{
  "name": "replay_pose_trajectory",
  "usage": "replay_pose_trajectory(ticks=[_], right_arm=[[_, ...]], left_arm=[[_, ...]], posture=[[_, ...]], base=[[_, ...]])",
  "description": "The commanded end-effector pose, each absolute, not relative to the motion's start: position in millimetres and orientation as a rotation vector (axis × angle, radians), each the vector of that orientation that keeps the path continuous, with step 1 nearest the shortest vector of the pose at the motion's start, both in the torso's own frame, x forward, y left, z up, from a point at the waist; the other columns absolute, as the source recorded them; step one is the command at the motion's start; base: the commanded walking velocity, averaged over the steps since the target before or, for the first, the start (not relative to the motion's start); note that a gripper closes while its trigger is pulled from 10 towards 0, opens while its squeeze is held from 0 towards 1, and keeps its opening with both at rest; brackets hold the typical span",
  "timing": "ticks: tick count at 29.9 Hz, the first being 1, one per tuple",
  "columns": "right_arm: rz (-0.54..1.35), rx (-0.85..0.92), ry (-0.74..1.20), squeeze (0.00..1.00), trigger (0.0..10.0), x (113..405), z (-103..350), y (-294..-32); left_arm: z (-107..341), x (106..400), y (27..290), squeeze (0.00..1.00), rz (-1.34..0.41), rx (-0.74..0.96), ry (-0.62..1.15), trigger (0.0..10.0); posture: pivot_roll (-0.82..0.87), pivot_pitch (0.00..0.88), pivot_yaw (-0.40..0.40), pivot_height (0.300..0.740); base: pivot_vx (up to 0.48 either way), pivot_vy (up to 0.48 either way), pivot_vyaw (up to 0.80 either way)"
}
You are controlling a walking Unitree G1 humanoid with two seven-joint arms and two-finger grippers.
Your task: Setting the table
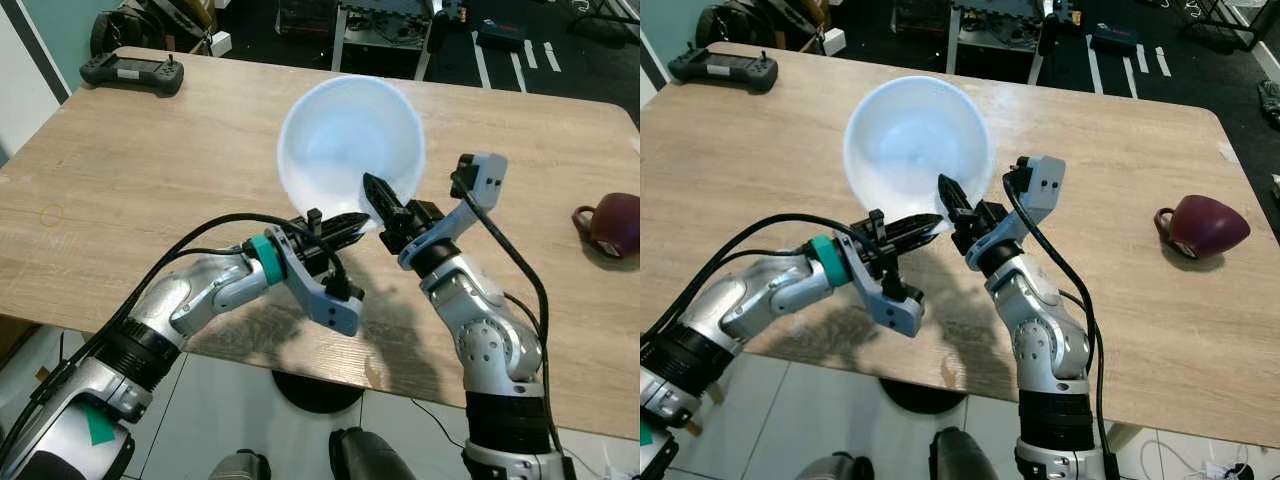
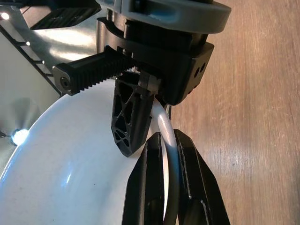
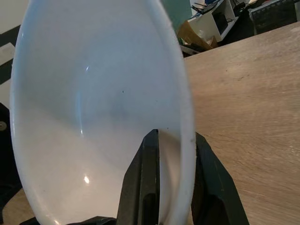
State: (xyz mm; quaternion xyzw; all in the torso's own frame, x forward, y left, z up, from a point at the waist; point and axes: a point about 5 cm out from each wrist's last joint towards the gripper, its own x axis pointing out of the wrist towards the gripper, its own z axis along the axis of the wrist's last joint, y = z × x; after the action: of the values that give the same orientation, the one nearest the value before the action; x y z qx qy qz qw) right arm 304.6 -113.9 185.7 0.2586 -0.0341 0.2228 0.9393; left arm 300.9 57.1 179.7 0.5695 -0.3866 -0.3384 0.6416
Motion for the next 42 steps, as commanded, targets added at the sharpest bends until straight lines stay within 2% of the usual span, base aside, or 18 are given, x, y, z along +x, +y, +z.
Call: replay_pose_trajectory(ticks=[1, 6, 7, 8, 9, 14, 21, 25, 26, 28, 29, 30, 32, 33, 35, 36, 40, 42], right_arm=[[0.429, 0.522, -0.049, 0.0, 0.0, 307, 181, -116], [0.431, 0.526, -0.051, 0.0, 0.0, 306, 181, -115], [0.432, 0.531, -0.053, 0.0, 0.0, 306, 181, -115], [0.432, 0.533, -0.054, 0.0, 0.0, 305, 181, -115], [0.432, 0.535, -0.055, 0.0, 0.0, 305, 181, -116], [0.43, 0.542, -0.061, 0.0, 0.0, 305, 182, -117], [0.392, 0.533, -0.074, 0.0, 0.0, 307, 182, -120], [0.311, 0.528, -0.1, 0.0, 0.0, 310, 183, -129], [0.225, 0.511, -0.116, 0.0, 0.0, 313, 183, -141], [0.131, 0.491, -0.133, 0.0, 0.0, 316, 183, -154], [0.05, 0.473, -0.133, 0.0, 0.0, 317, 181, -166], [0.05, 0.473, -0.133, 0.0, 0.0, 317, 181, -166], [-0.098, 0.41, -0.129, 0.0, 0.0, 317, 175, -190], [-0.157, 0.374, -0.129, 0.0, 0.6, 316, 173, -199], [-0.196, 0.341, -0.131, 0.0, 0.6, 314, 170, -206], [-0.228, 0.319, -0.13, 0.0, 10.0, 312, 169, -211], [-0.264, 0.295, -0.125, 0.0, 10.0, 307, 166, -217], [-0.247, 0.268, -0.121, 0.0, 10.0, 300, 162, -217]], left_arm=[[177, 297, 54, 0.0, -0.798, 1.306, -0.899, 10.0], [177, 297, 54, 0.0, -0.788, 1.305, -0.901, 10.0], [178, 298, 55, 0.22, -0.776, 1.306, -0.904, 10.0], [178, 299, 55, 0.58, -0.769, 1.307, -0.906, 10.0], [179, 299, 56, 1.0, -0.764, 1.299, -0.903, 10.0], [181, 301, 57, 1.0, -0.78, 1.227, -0.865, 10.0], [185, 303, 62, 1.0, -0.703, 1.204, -0.862, 10.0], [178, 303, 69, 1.0, -0.66, 1.17, -0.76, 10.0], [171, 297, 72, 0.0, -0.652, 1.06, -0.675, 10.0], [164, 290, 75, 0.0, -0.651, 0.928, -0.584, 10.0], [161, 282, 74, 0.0, -0.643, 0.775, -0.505, 10.0], [161, 282, 74, 0.0, -0.643, 0.775, -0.505, 10.0], [166, 273, 77, 0.0, -0.579, 0.453, -0.373, 10.0], [167, 271, 82, 0.0, -0.542, 0.316, -0.313, 10.0], [168, 270, 86, 0.0, -0.509, 0.22, -0.268, 10.0], [162, 272, 95, 0.0, -0.452, 0.199, -0.221, 10.0], [151, 274, 113, 0.0, -0.335, 0.184, -0.146, 10.0], [139, 272, 136, 0.0, -0.228, 0.17, -0.039, 10.0]], posture=[[-0.08, 0.0, 0.014, 0.74], [-0.08, 0.0, 0.014, 0.74], [-0.08, 0.0, 0.014, 0.74], [-0.08, 0.0, 0.014, 0.74], [-0.08, 0.0, 0.014, 0.74], [-0.08, 0.0, 0.014, 0.74], [-0.08, 0.0, 0.016, 0.74], [-0.08, 0.0, 0.024, 0.74], [-0.08, 0.0, 0.029, 0.74], [-0.08, 0.0, 0.029, 0.74], [-0.08, 0.0, 0.027, 0.74], [-0.08, 0.0, 0.027, 0.74], [-0.08, 0.0, 0.025, 0.74], [-0.07, 0.0, 0.024, 0.74], [-0.07, 0.0, 0.023, 0.74], [-0.07, 0.0, 0.021, 0.74], [-0.07, 0.0, 0.021, 0.74], [-0.07, 0.0, 0.021, 0.74]], base=[[0.0, 0.0, 0.0], [0.0, 0.0, 0.0], [0.0, 0.0, 0.0], [0.0, 0.0, 0.0], [0.0, 0.0, 0.0], [0.0, 0.0, 0.0], [0.0, 0.0, 0.0], [0.0, 0.0, 0.0], [0.0, 0.0, 0.0], [0.0, 0.0, 0.0], [0.0, 0.0, 0.0], [0.0, 0.0, 0.0], [0.0, 0.0, 0.0], [0.0, 0.0, 0.0], [0.0, 0.0, 0.0], [0.0, 0.0, 0.0], [0.0, 0.0, 0.0], [0.0, 0.0, 0.0]])
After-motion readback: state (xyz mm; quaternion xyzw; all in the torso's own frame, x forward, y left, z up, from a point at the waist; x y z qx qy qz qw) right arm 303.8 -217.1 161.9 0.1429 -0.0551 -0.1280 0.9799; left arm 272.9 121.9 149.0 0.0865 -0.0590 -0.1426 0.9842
